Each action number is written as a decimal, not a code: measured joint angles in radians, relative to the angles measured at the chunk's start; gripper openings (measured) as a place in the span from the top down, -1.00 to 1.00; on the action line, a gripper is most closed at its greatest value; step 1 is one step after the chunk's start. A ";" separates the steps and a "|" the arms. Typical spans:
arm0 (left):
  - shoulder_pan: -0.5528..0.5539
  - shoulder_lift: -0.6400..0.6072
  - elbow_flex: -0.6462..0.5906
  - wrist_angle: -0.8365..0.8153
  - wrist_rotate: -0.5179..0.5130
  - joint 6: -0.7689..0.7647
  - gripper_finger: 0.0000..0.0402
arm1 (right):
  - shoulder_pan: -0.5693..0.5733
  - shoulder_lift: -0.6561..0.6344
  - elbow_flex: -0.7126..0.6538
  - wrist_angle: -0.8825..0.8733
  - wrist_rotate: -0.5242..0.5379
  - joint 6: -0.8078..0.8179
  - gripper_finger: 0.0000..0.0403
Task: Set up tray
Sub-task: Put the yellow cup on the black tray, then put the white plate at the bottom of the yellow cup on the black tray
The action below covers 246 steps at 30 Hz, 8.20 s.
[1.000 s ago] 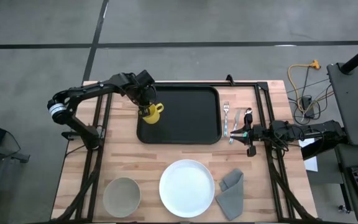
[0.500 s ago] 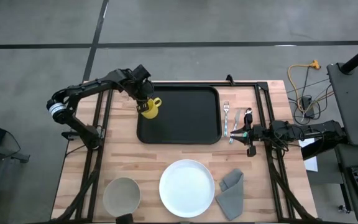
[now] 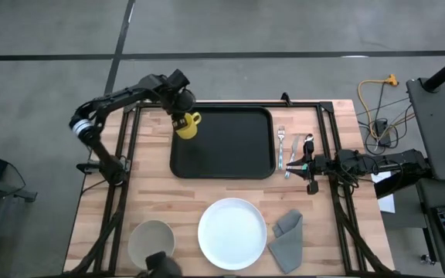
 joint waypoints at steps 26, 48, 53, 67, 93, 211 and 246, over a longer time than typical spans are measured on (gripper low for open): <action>0.117 0.279 0.238 -0.056 -0.140 -0.069 1.00 | 0.000 0.000 0.000 0.000 0.000 0.000 0.63; 0.118 0.278 0.190 0.028 -0.141 -0.069 0.99 | 0.000 0.000 0.000 0.000 0.000 0.000 0.63; 0.118 0.278 0.190 0.000 -0.142 -0.067 0.93 | 0.000 0.000 0.000 0.000 0.000 0.000 0.60; 0.117 0.278 0.198 -0.013 -0.185 -0.107 0.35 | 0.000 0.000 0.000 0.000 0.000 0.000 0.65; 0.043 0.130 0.217 -0.084 -0.184 -0.153 0.33 | 0.000 0.000 0.000 0.000 0.000 0.000 0.63; -1.513 0.574 0.613 0.008 -0.302 -0.595 0.33 | 0.000 0.006 0.000 0.000 0.006 0.000 0.60; -1.499 0.564 0.363 0.164 -0.300 -0.675 0.34 | 0.000 0.006 0.000 0.000 0.006 0.000 0.65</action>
